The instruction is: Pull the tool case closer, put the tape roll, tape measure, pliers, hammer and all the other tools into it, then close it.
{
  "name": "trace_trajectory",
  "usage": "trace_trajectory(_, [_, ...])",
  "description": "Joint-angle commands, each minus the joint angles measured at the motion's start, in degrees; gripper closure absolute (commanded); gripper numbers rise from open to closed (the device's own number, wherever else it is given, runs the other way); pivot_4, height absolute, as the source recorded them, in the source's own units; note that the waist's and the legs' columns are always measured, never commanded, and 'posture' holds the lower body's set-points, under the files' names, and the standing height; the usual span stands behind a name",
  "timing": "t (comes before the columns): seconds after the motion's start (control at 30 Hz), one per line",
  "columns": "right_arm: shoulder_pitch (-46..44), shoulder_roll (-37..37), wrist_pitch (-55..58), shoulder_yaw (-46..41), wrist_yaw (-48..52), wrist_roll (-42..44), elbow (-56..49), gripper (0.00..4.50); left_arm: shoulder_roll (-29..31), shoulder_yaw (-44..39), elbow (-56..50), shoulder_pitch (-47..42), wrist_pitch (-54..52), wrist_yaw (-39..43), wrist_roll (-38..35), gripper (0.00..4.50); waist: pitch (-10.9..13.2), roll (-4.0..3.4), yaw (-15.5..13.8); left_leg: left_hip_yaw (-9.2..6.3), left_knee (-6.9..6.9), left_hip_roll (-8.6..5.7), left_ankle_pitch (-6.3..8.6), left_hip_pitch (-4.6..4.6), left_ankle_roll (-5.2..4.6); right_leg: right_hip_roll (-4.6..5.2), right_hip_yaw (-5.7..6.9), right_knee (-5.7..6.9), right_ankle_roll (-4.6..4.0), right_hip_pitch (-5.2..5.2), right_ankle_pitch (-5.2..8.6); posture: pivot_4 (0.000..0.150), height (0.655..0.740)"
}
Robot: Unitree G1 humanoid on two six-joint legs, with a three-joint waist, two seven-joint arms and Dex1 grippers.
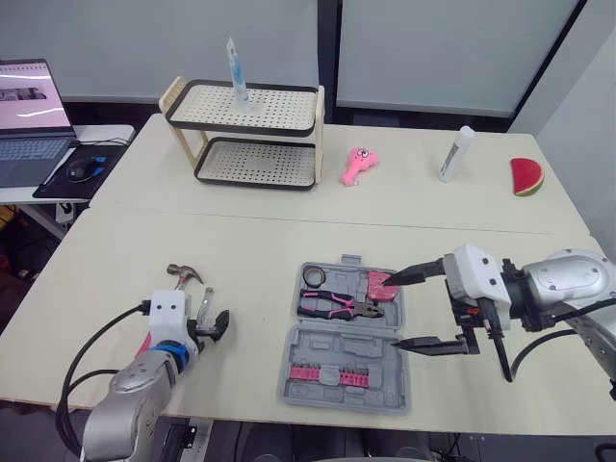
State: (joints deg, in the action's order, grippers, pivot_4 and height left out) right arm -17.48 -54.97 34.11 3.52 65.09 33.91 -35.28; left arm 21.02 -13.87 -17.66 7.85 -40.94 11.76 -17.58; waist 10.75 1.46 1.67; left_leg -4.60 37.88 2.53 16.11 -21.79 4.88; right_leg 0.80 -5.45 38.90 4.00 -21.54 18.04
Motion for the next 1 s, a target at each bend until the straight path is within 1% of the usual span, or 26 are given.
trace_trajectory(0.03, [-0.8, 0.1, -0.3, -1.0, -0.5, 0.5, -1.1, 0.0, -0.6, 0.9, -0.1, -1.2, -1.4, -0.6, 0.5, 1.22, 0.0, 0.0, 0.0, 0.0, 0.0, 0.0, 0.0, 0.0, 0.0, 0.0, 0.0, 0.0, 0.0, 0.0, 0.0, 0.15, 0.735])
trace_trajectory(0.27, [-0.1, -0.3, 0.3, -1.5, -1.1, 0.8, -2.0, 0.0, -1.2, 1.2, -2.0, -0.8, -3.9, -1.2, 0.4, 3.35, 0.0, -0.02, 0.0, 0.0, 0.0, -0.01, 0.0, 0.0, 0.0, 0.02, 0.0, 0.0, 0.01, 0.01, -0.01, 0.15, 0.735])
trace_trajectory(0.3, [0.1, -0.4, 0.3, -1.6, -1.1, 0.9, -2.1, 0.0, -1.4, 1.1, -2.6, -0.5, -4.2, -1.2, 0.3, 3.71, 0.0, -0.02, 0.0, -0.01, 0.0, -0.01, 0.0, 0.0, 0.0, 0.02, 0.0, 0.0, 0.01, 0.01, -0.01, 0.15, 0.735])
trace_trajectory(0.37, [0.5, -0.6, 0.5, -1.9, -1.4, 1.0, -2.4, 0.0, -1.5, 1.4, -4.5, 0.2, -4.9, -0.9, 0.0, 4.23, 0.0, -0.02, 0.0, 0.0, 0.0, -0.01, 0.0, 0.0, 0.0, 0.02, 0.0, 0.0, 0.01, 0.02, -0.01, 0.15, 0.735])
trace_trajectory(0.4, [0.8, -0.7, 0.6, -2.1, -1.6, 1.0, -2.6, 0.0, -1.7, 1.8, -6.0, 0.6, -5.6, -0.9, -0.3, 4.34, 0.0, -0.02, 0.0, 0.0, 0.0, -0.01, 0.0, 0.0, 0.0, 0.02, -0.01, 0.0, 0.01, 0.02, -0.01, 0.15, 0.735])
trace_trajectory(0.67, [2.2, -1.6, 1.2, -3.5, -2.2, 1.4, -3.1, 0.0, -4.2, 6.1, -13.2, 0.7, -9.3, -2.0, -0.5, 4.34, 0.0, -0.02, 0.0, -0.02, 0.03, -0.02, 0.0, 0.0, 0.0, 0.02, 0.01, 0.01, 0.03, 0.04, -0.02, 0.15, 0.735])
trace_trajectory(0.8, [2.9, -2.3, 0.8, -4.0, -1.5, 1.2, -2.8, 0.0, -5.4, 8.6, -12.6, -0.2, -9.1, -2.7, 0.5, 4.34, 0.0, -0.02, 0.0, -0.01, 0.04, -0.03, 0.0, 0.02, 0.0, 0.02, 0.0, 0.01, 0.03, 0.06, -0.02, 0.15, 0.735])
trace_trajectory(1.0, [3.4, -2.9, 0.3, -4.3, -1.0, 1.0, -2.6, 0.0, -6.9, 11.1, -8.2, 0.0, -6.2, -4.0, 3.2, 4.34, 0.0, -0.02, 0.0, -0.01, 0.03, -0.03, 0.0, 0.02, 0.0, 0.01, -0.01, 0.01, 0.03, 0.05, -0.02, 0.15, 0.735])
